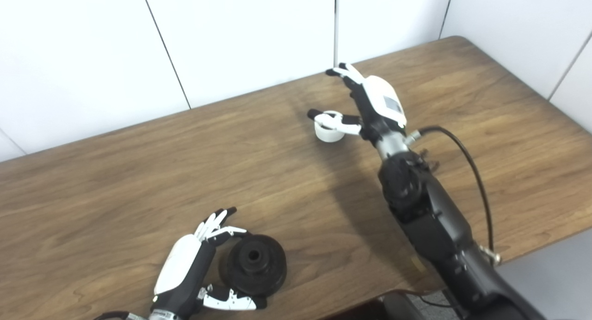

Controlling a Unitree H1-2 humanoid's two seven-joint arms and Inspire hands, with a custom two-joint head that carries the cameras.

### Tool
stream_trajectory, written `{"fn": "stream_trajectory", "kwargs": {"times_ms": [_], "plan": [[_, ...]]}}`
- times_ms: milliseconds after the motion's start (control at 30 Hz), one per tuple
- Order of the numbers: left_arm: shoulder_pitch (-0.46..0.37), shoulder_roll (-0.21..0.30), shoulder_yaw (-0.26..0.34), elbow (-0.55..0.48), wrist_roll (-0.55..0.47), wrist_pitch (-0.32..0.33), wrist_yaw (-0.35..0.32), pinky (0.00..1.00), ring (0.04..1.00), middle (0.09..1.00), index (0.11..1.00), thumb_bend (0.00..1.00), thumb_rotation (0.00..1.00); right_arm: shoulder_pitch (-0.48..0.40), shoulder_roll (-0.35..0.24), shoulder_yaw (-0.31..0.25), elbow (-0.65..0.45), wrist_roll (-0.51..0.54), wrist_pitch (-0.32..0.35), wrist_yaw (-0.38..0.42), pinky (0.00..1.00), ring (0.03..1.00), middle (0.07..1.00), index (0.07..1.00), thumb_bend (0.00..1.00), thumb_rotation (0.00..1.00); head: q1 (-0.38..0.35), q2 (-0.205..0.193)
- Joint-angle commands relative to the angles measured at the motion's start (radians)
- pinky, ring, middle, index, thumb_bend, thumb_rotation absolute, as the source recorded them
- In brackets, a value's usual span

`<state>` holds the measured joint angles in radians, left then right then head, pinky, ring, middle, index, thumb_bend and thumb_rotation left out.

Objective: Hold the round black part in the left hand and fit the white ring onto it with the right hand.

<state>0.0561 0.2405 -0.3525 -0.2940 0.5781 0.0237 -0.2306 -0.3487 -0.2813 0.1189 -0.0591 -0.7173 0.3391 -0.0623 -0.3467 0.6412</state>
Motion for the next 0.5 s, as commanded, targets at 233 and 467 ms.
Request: {"fn": "stream_trajectory", "kwargs": {"times_ms": [233,467], "plan": [[-0.003,0.000,0.004,-0.022,0.019,-0.002,-0.002,1.00,1.000,0.969,0.588,0.95,0.17,-0.178,-0.116,0.032,0.171,0.012,-0.037,0.089,0.86,0.949,0.963,0.832,0.74,0.64,0.004,0.006],[-0.004,-0.001,0.005,-0.028,0.020,0.007,-0.011,1.00,1.000,0.973,0.590,0.95,0.17,-0.220,-0.174,0.063,0.245,0.049,-0.036,0.186,0.94,0.983,0.985,0.835,0.82,0.69,0.011,0.011]]}}
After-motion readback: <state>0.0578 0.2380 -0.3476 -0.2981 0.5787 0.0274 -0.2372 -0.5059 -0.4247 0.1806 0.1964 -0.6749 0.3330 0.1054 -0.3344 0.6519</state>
